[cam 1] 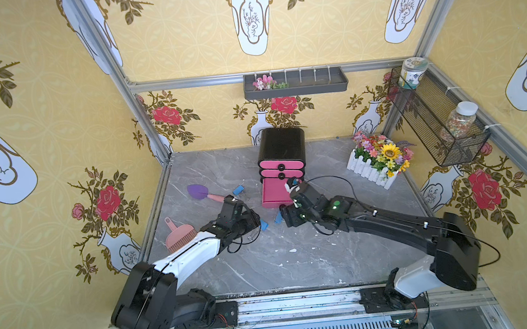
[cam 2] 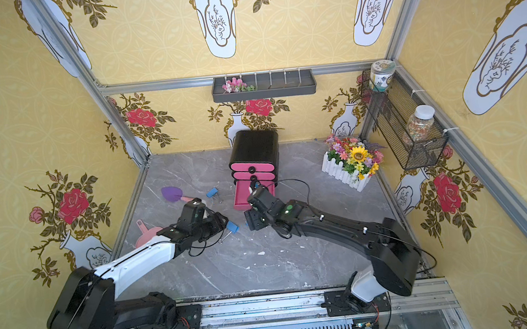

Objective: Put the binder clips in the drawer according to color
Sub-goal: Pick up the binder clip at the center of the board.

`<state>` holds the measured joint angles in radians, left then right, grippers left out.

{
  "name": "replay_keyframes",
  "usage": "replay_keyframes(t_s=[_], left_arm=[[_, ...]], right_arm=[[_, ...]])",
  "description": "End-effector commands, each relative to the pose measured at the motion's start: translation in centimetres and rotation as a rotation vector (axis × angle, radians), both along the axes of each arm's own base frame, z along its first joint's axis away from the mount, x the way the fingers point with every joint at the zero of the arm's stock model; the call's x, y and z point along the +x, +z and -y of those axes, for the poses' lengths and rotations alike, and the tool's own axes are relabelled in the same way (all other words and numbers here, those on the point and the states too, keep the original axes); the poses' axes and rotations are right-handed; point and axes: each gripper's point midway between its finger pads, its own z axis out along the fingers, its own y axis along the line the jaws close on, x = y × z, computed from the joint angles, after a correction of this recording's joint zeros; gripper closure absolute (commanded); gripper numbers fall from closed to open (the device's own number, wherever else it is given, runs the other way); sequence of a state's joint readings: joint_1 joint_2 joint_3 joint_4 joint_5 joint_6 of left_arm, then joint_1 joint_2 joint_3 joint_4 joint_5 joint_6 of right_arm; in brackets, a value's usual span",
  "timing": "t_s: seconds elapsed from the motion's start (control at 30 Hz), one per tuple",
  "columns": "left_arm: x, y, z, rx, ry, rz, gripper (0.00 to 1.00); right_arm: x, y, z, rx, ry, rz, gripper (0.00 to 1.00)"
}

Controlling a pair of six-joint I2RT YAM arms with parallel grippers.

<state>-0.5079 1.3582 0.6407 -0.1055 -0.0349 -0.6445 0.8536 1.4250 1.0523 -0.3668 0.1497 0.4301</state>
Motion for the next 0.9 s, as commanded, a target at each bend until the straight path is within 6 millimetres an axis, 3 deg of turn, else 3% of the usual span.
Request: replay_keyframes(t_s=[0.0,0.1,0.27,0.53,0.87], left_arm=[[0.8,-1.7,0.7,0.133,-0.118,0.018,0.32],[1.3,-2.7,1.5,0.212,-0.181,0.023,0.31],[2.0,-2.8,1.8,0.319,-0.230,0.067,0.25],[2.0,-3.4,1.7,0.449,-0.285,0.080,0.25],[1.4,-4.1,2.8,0.433,-0.346,0.065,0.25]], right_arm=[[-0.4,1.7,1.9,0.089,-0.040,-0.001,0.18],[-1.0,3.0,3.5,0.098,-0.055,0.019,0.17],[-1.4,4.3,4.4,0.112,-0.061,0.035,0.17],[-0.7,3.9,3.8,0.130,-0.056,0.020,0.17],[0.0,3.9,2.8,0.119,-0.023,-0.003,0.17]])
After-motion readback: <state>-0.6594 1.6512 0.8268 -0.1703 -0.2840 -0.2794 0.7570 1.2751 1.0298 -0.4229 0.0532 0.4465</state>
